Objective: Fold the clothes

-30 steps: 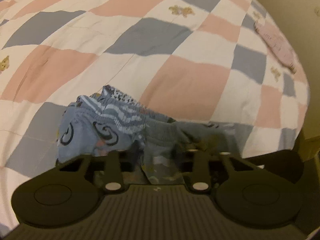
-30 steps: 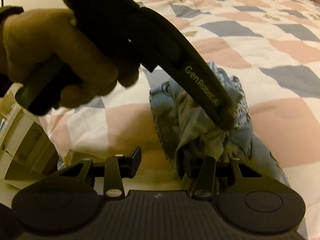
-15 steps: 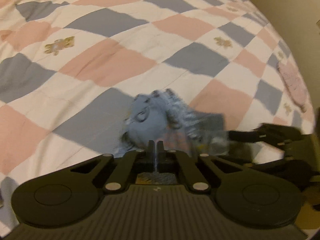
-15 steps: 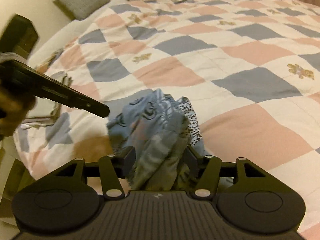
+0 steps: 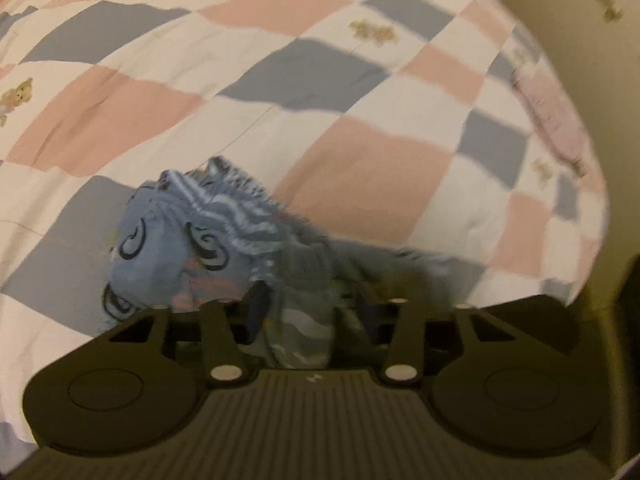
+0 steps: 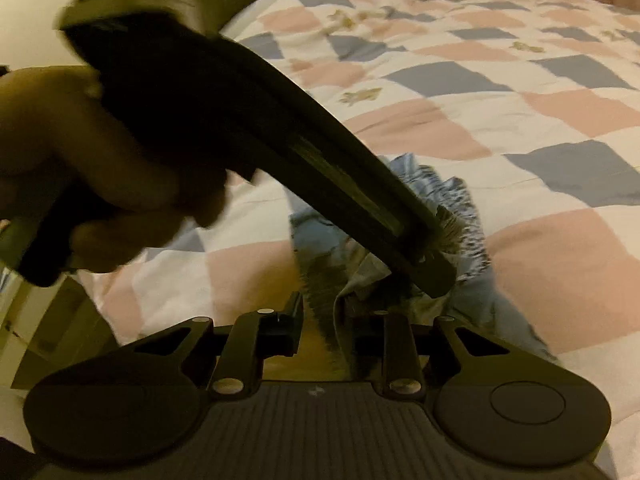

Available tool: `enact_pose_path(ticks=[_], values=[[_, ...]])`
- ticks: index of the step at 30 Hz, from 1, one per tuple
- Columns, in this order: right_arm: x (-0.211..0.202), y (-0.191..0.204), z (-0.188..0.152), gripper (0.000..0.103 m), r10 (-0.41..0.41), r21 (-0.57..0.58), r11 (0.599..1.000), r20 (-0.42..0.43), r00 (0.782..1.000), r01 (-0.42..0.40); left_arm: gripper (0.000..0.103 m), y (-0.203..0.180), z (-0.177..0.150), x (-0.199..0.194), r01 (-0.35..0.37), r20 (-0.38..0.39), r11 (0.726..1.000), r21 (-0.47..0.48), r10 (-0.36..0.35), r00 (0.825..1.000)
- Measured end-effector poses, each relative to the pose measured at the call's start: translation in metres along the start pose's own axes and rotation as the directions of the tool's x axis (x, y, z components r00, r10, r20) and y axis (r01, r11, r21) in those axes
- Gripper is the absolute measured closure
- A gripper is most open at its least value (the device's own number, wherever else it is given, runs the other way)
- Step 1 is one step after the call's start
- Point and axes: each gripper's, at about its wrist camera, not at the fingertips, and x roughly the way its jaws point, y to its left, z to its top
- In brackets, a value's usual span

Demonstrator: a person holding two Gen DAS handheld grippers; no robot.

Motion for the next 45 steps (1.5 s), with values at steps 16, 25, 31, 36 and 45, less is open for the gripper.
enact_pose_path(ticks=[16,25,31,36,45], values=[[0.001,-0.026,0.025,0.048,-0.089,0.075,0.994,0.058,0.994,0.084,0.093,0.064,-0.02,-0.046,0.164,0.157,0.967,-0.195,-0.135,0.978],[-0.004,-0.015,0.024,0.047,-0.038,0.083,0.996,0.032,0.999,0.035,0.102,0.083,-0.033,-0.052,0.226,0.218,0.946,-0.234,-0.175,0.96],[-0.008,-0.03,0.022,0.047,-0.122,0.155,0.981,0.049,0.991,0.113,0.102,0.089,-0.031,-0.044,0.204,0.207,0.95,-0.238,-0.155,0.966],[0.011,-0.019,0.028,0.055,-0.118,0.04,0.992,0.037,0.992,0.117,0.07,0.076,-0.02,-0.044,0.21,0.205,0.955,-0.211,-0.167,0.965],[0.003,-0.014,0.024,0.055,-0.117,0.053,0.992,0.031,0.993,0.116,0.094,0.071,-0.008,-0.02,0.197,0.176,0.951,-0.239,-0.157,0.972]])
